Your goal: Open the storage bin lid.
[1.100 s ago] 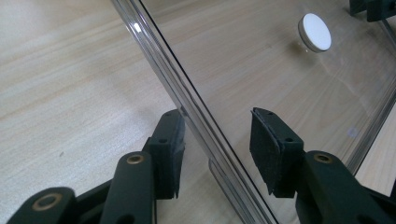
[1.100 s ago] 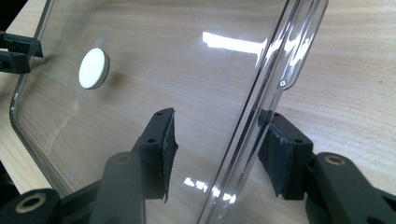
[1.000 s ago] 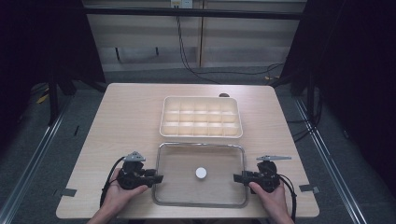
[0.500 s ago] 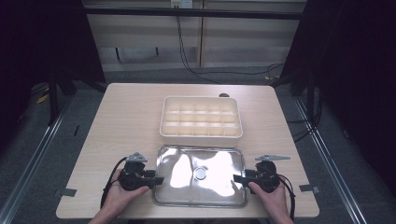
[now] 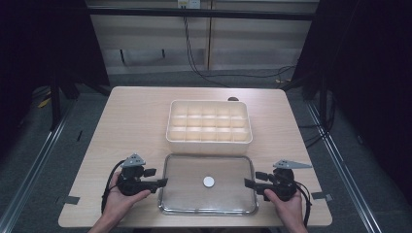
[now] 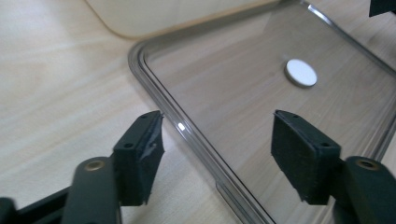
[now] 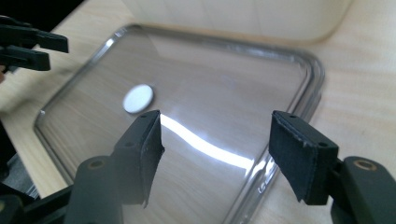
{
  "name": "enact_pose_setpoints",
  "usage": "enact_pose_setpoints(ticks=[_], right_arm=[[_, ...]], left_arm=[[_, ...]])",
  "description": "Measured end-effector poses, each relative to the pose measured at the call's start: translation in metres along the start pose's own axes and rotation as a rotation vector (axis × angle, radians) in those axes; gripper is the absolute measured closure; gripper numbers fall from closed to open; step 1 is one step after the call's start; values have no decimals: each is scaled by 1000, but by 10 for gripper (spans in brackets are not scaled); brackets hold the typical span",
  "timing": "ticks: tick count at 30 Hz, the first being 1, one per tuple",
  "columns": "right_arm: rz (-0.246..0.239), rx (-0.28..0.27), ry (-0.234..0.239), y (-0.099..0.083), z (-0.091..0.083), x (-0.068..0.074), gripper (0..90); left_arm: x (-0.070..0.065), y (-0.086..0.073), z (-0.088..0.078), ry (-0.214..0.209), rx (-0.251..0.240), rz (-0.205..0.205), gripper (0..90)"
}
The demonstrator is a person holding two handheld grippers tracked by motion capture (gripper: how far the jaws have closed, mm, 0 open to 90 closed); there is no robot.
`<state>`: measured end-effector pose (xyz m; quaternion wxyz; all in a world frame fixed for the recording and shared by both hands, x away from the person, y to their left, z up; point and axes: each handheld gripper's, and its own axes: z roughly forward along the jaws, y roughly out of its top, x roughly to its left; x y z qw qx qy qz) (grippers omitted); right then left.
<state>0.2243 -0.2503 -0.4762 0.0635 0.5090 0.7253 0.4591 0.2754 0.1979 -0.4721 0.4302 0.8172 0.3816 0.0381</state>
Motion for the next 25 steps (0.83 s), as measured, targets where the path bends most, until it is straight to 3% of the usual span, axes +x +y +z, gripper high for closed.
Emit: enact_pose_setpoints(ticks=[4,7,12,17,19,20,23,25], right_arm=[[-36,-58,1,3,-14,3,344],[-56,-91,-20,4,-22,2,327],[-38,-106,-52,1,-30,-9,299],[-18,-158,-71,2,-45,-17,282],[-7,-207,-101,1,-53,-26,260],[-7,-207,-101,1,-53,-26,260],[27,-240,-156,0,-61,-40,224],[35,-244,-167,-1,-62,-42,223]], left_arm=[[1,0,-15,25,-67,61,294],[7,-1,-22,43,-87,65,288],[20,-4,-33,81,-111,26,274],[35,-8,-41,130,-121,-8,250],[44,-11,-45,160,-137,-54,250],[44,-11,-45,160,-137,-54,250],[47,-12,-49,188,-170,-82,239],[49,-12,-52,189,-207,-109,224]])
